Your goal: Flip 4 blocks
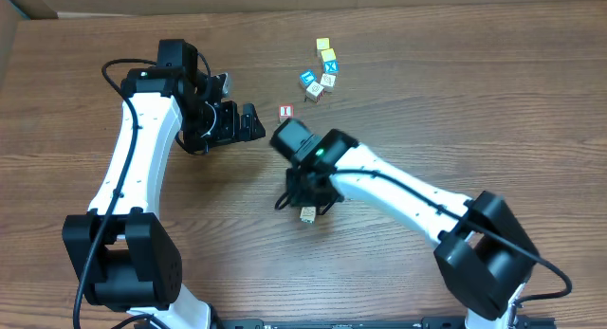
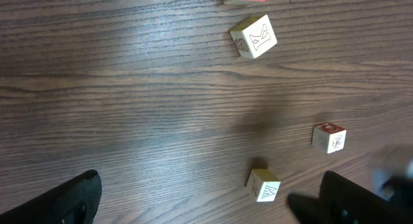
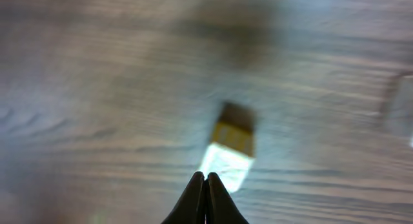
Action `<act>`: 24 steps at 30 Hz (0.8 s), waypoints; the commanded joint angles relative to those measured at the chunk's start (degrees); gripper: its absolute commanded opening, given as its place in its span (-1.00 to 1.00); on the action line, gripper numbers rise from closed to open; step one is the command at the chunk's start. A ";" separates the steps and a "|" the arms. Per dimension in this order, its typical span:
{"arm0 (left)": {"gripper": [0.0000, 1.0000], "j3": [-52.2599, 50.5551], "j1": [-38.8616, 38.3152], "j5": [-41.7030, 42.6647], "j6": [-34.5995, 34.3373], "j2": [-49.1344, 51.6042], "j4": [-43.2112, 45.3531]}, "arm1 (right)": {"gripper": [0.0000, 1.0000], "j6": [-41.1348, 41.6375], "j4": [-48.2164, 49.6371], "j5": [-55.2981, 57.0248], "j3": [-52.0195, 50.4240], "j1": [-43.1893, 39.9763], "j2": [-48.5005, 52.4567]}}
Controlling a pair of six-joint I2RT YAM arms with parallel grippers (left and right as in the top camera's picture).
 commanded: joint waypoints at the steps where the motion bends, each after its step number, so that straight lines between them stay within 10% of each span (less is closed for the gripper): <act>1: 0.99 1.14 0.26 -0.42 -0.83 0.76 0.07 | -0.92 0.44 1.11 -0.68 -0.83 2.95 0.22; 24: 0.99 1.14 0.26 -0.42 -0.83 0.76 0.07 | -0.92 6.43 11.39 11.37 -11.58 2.71 0.66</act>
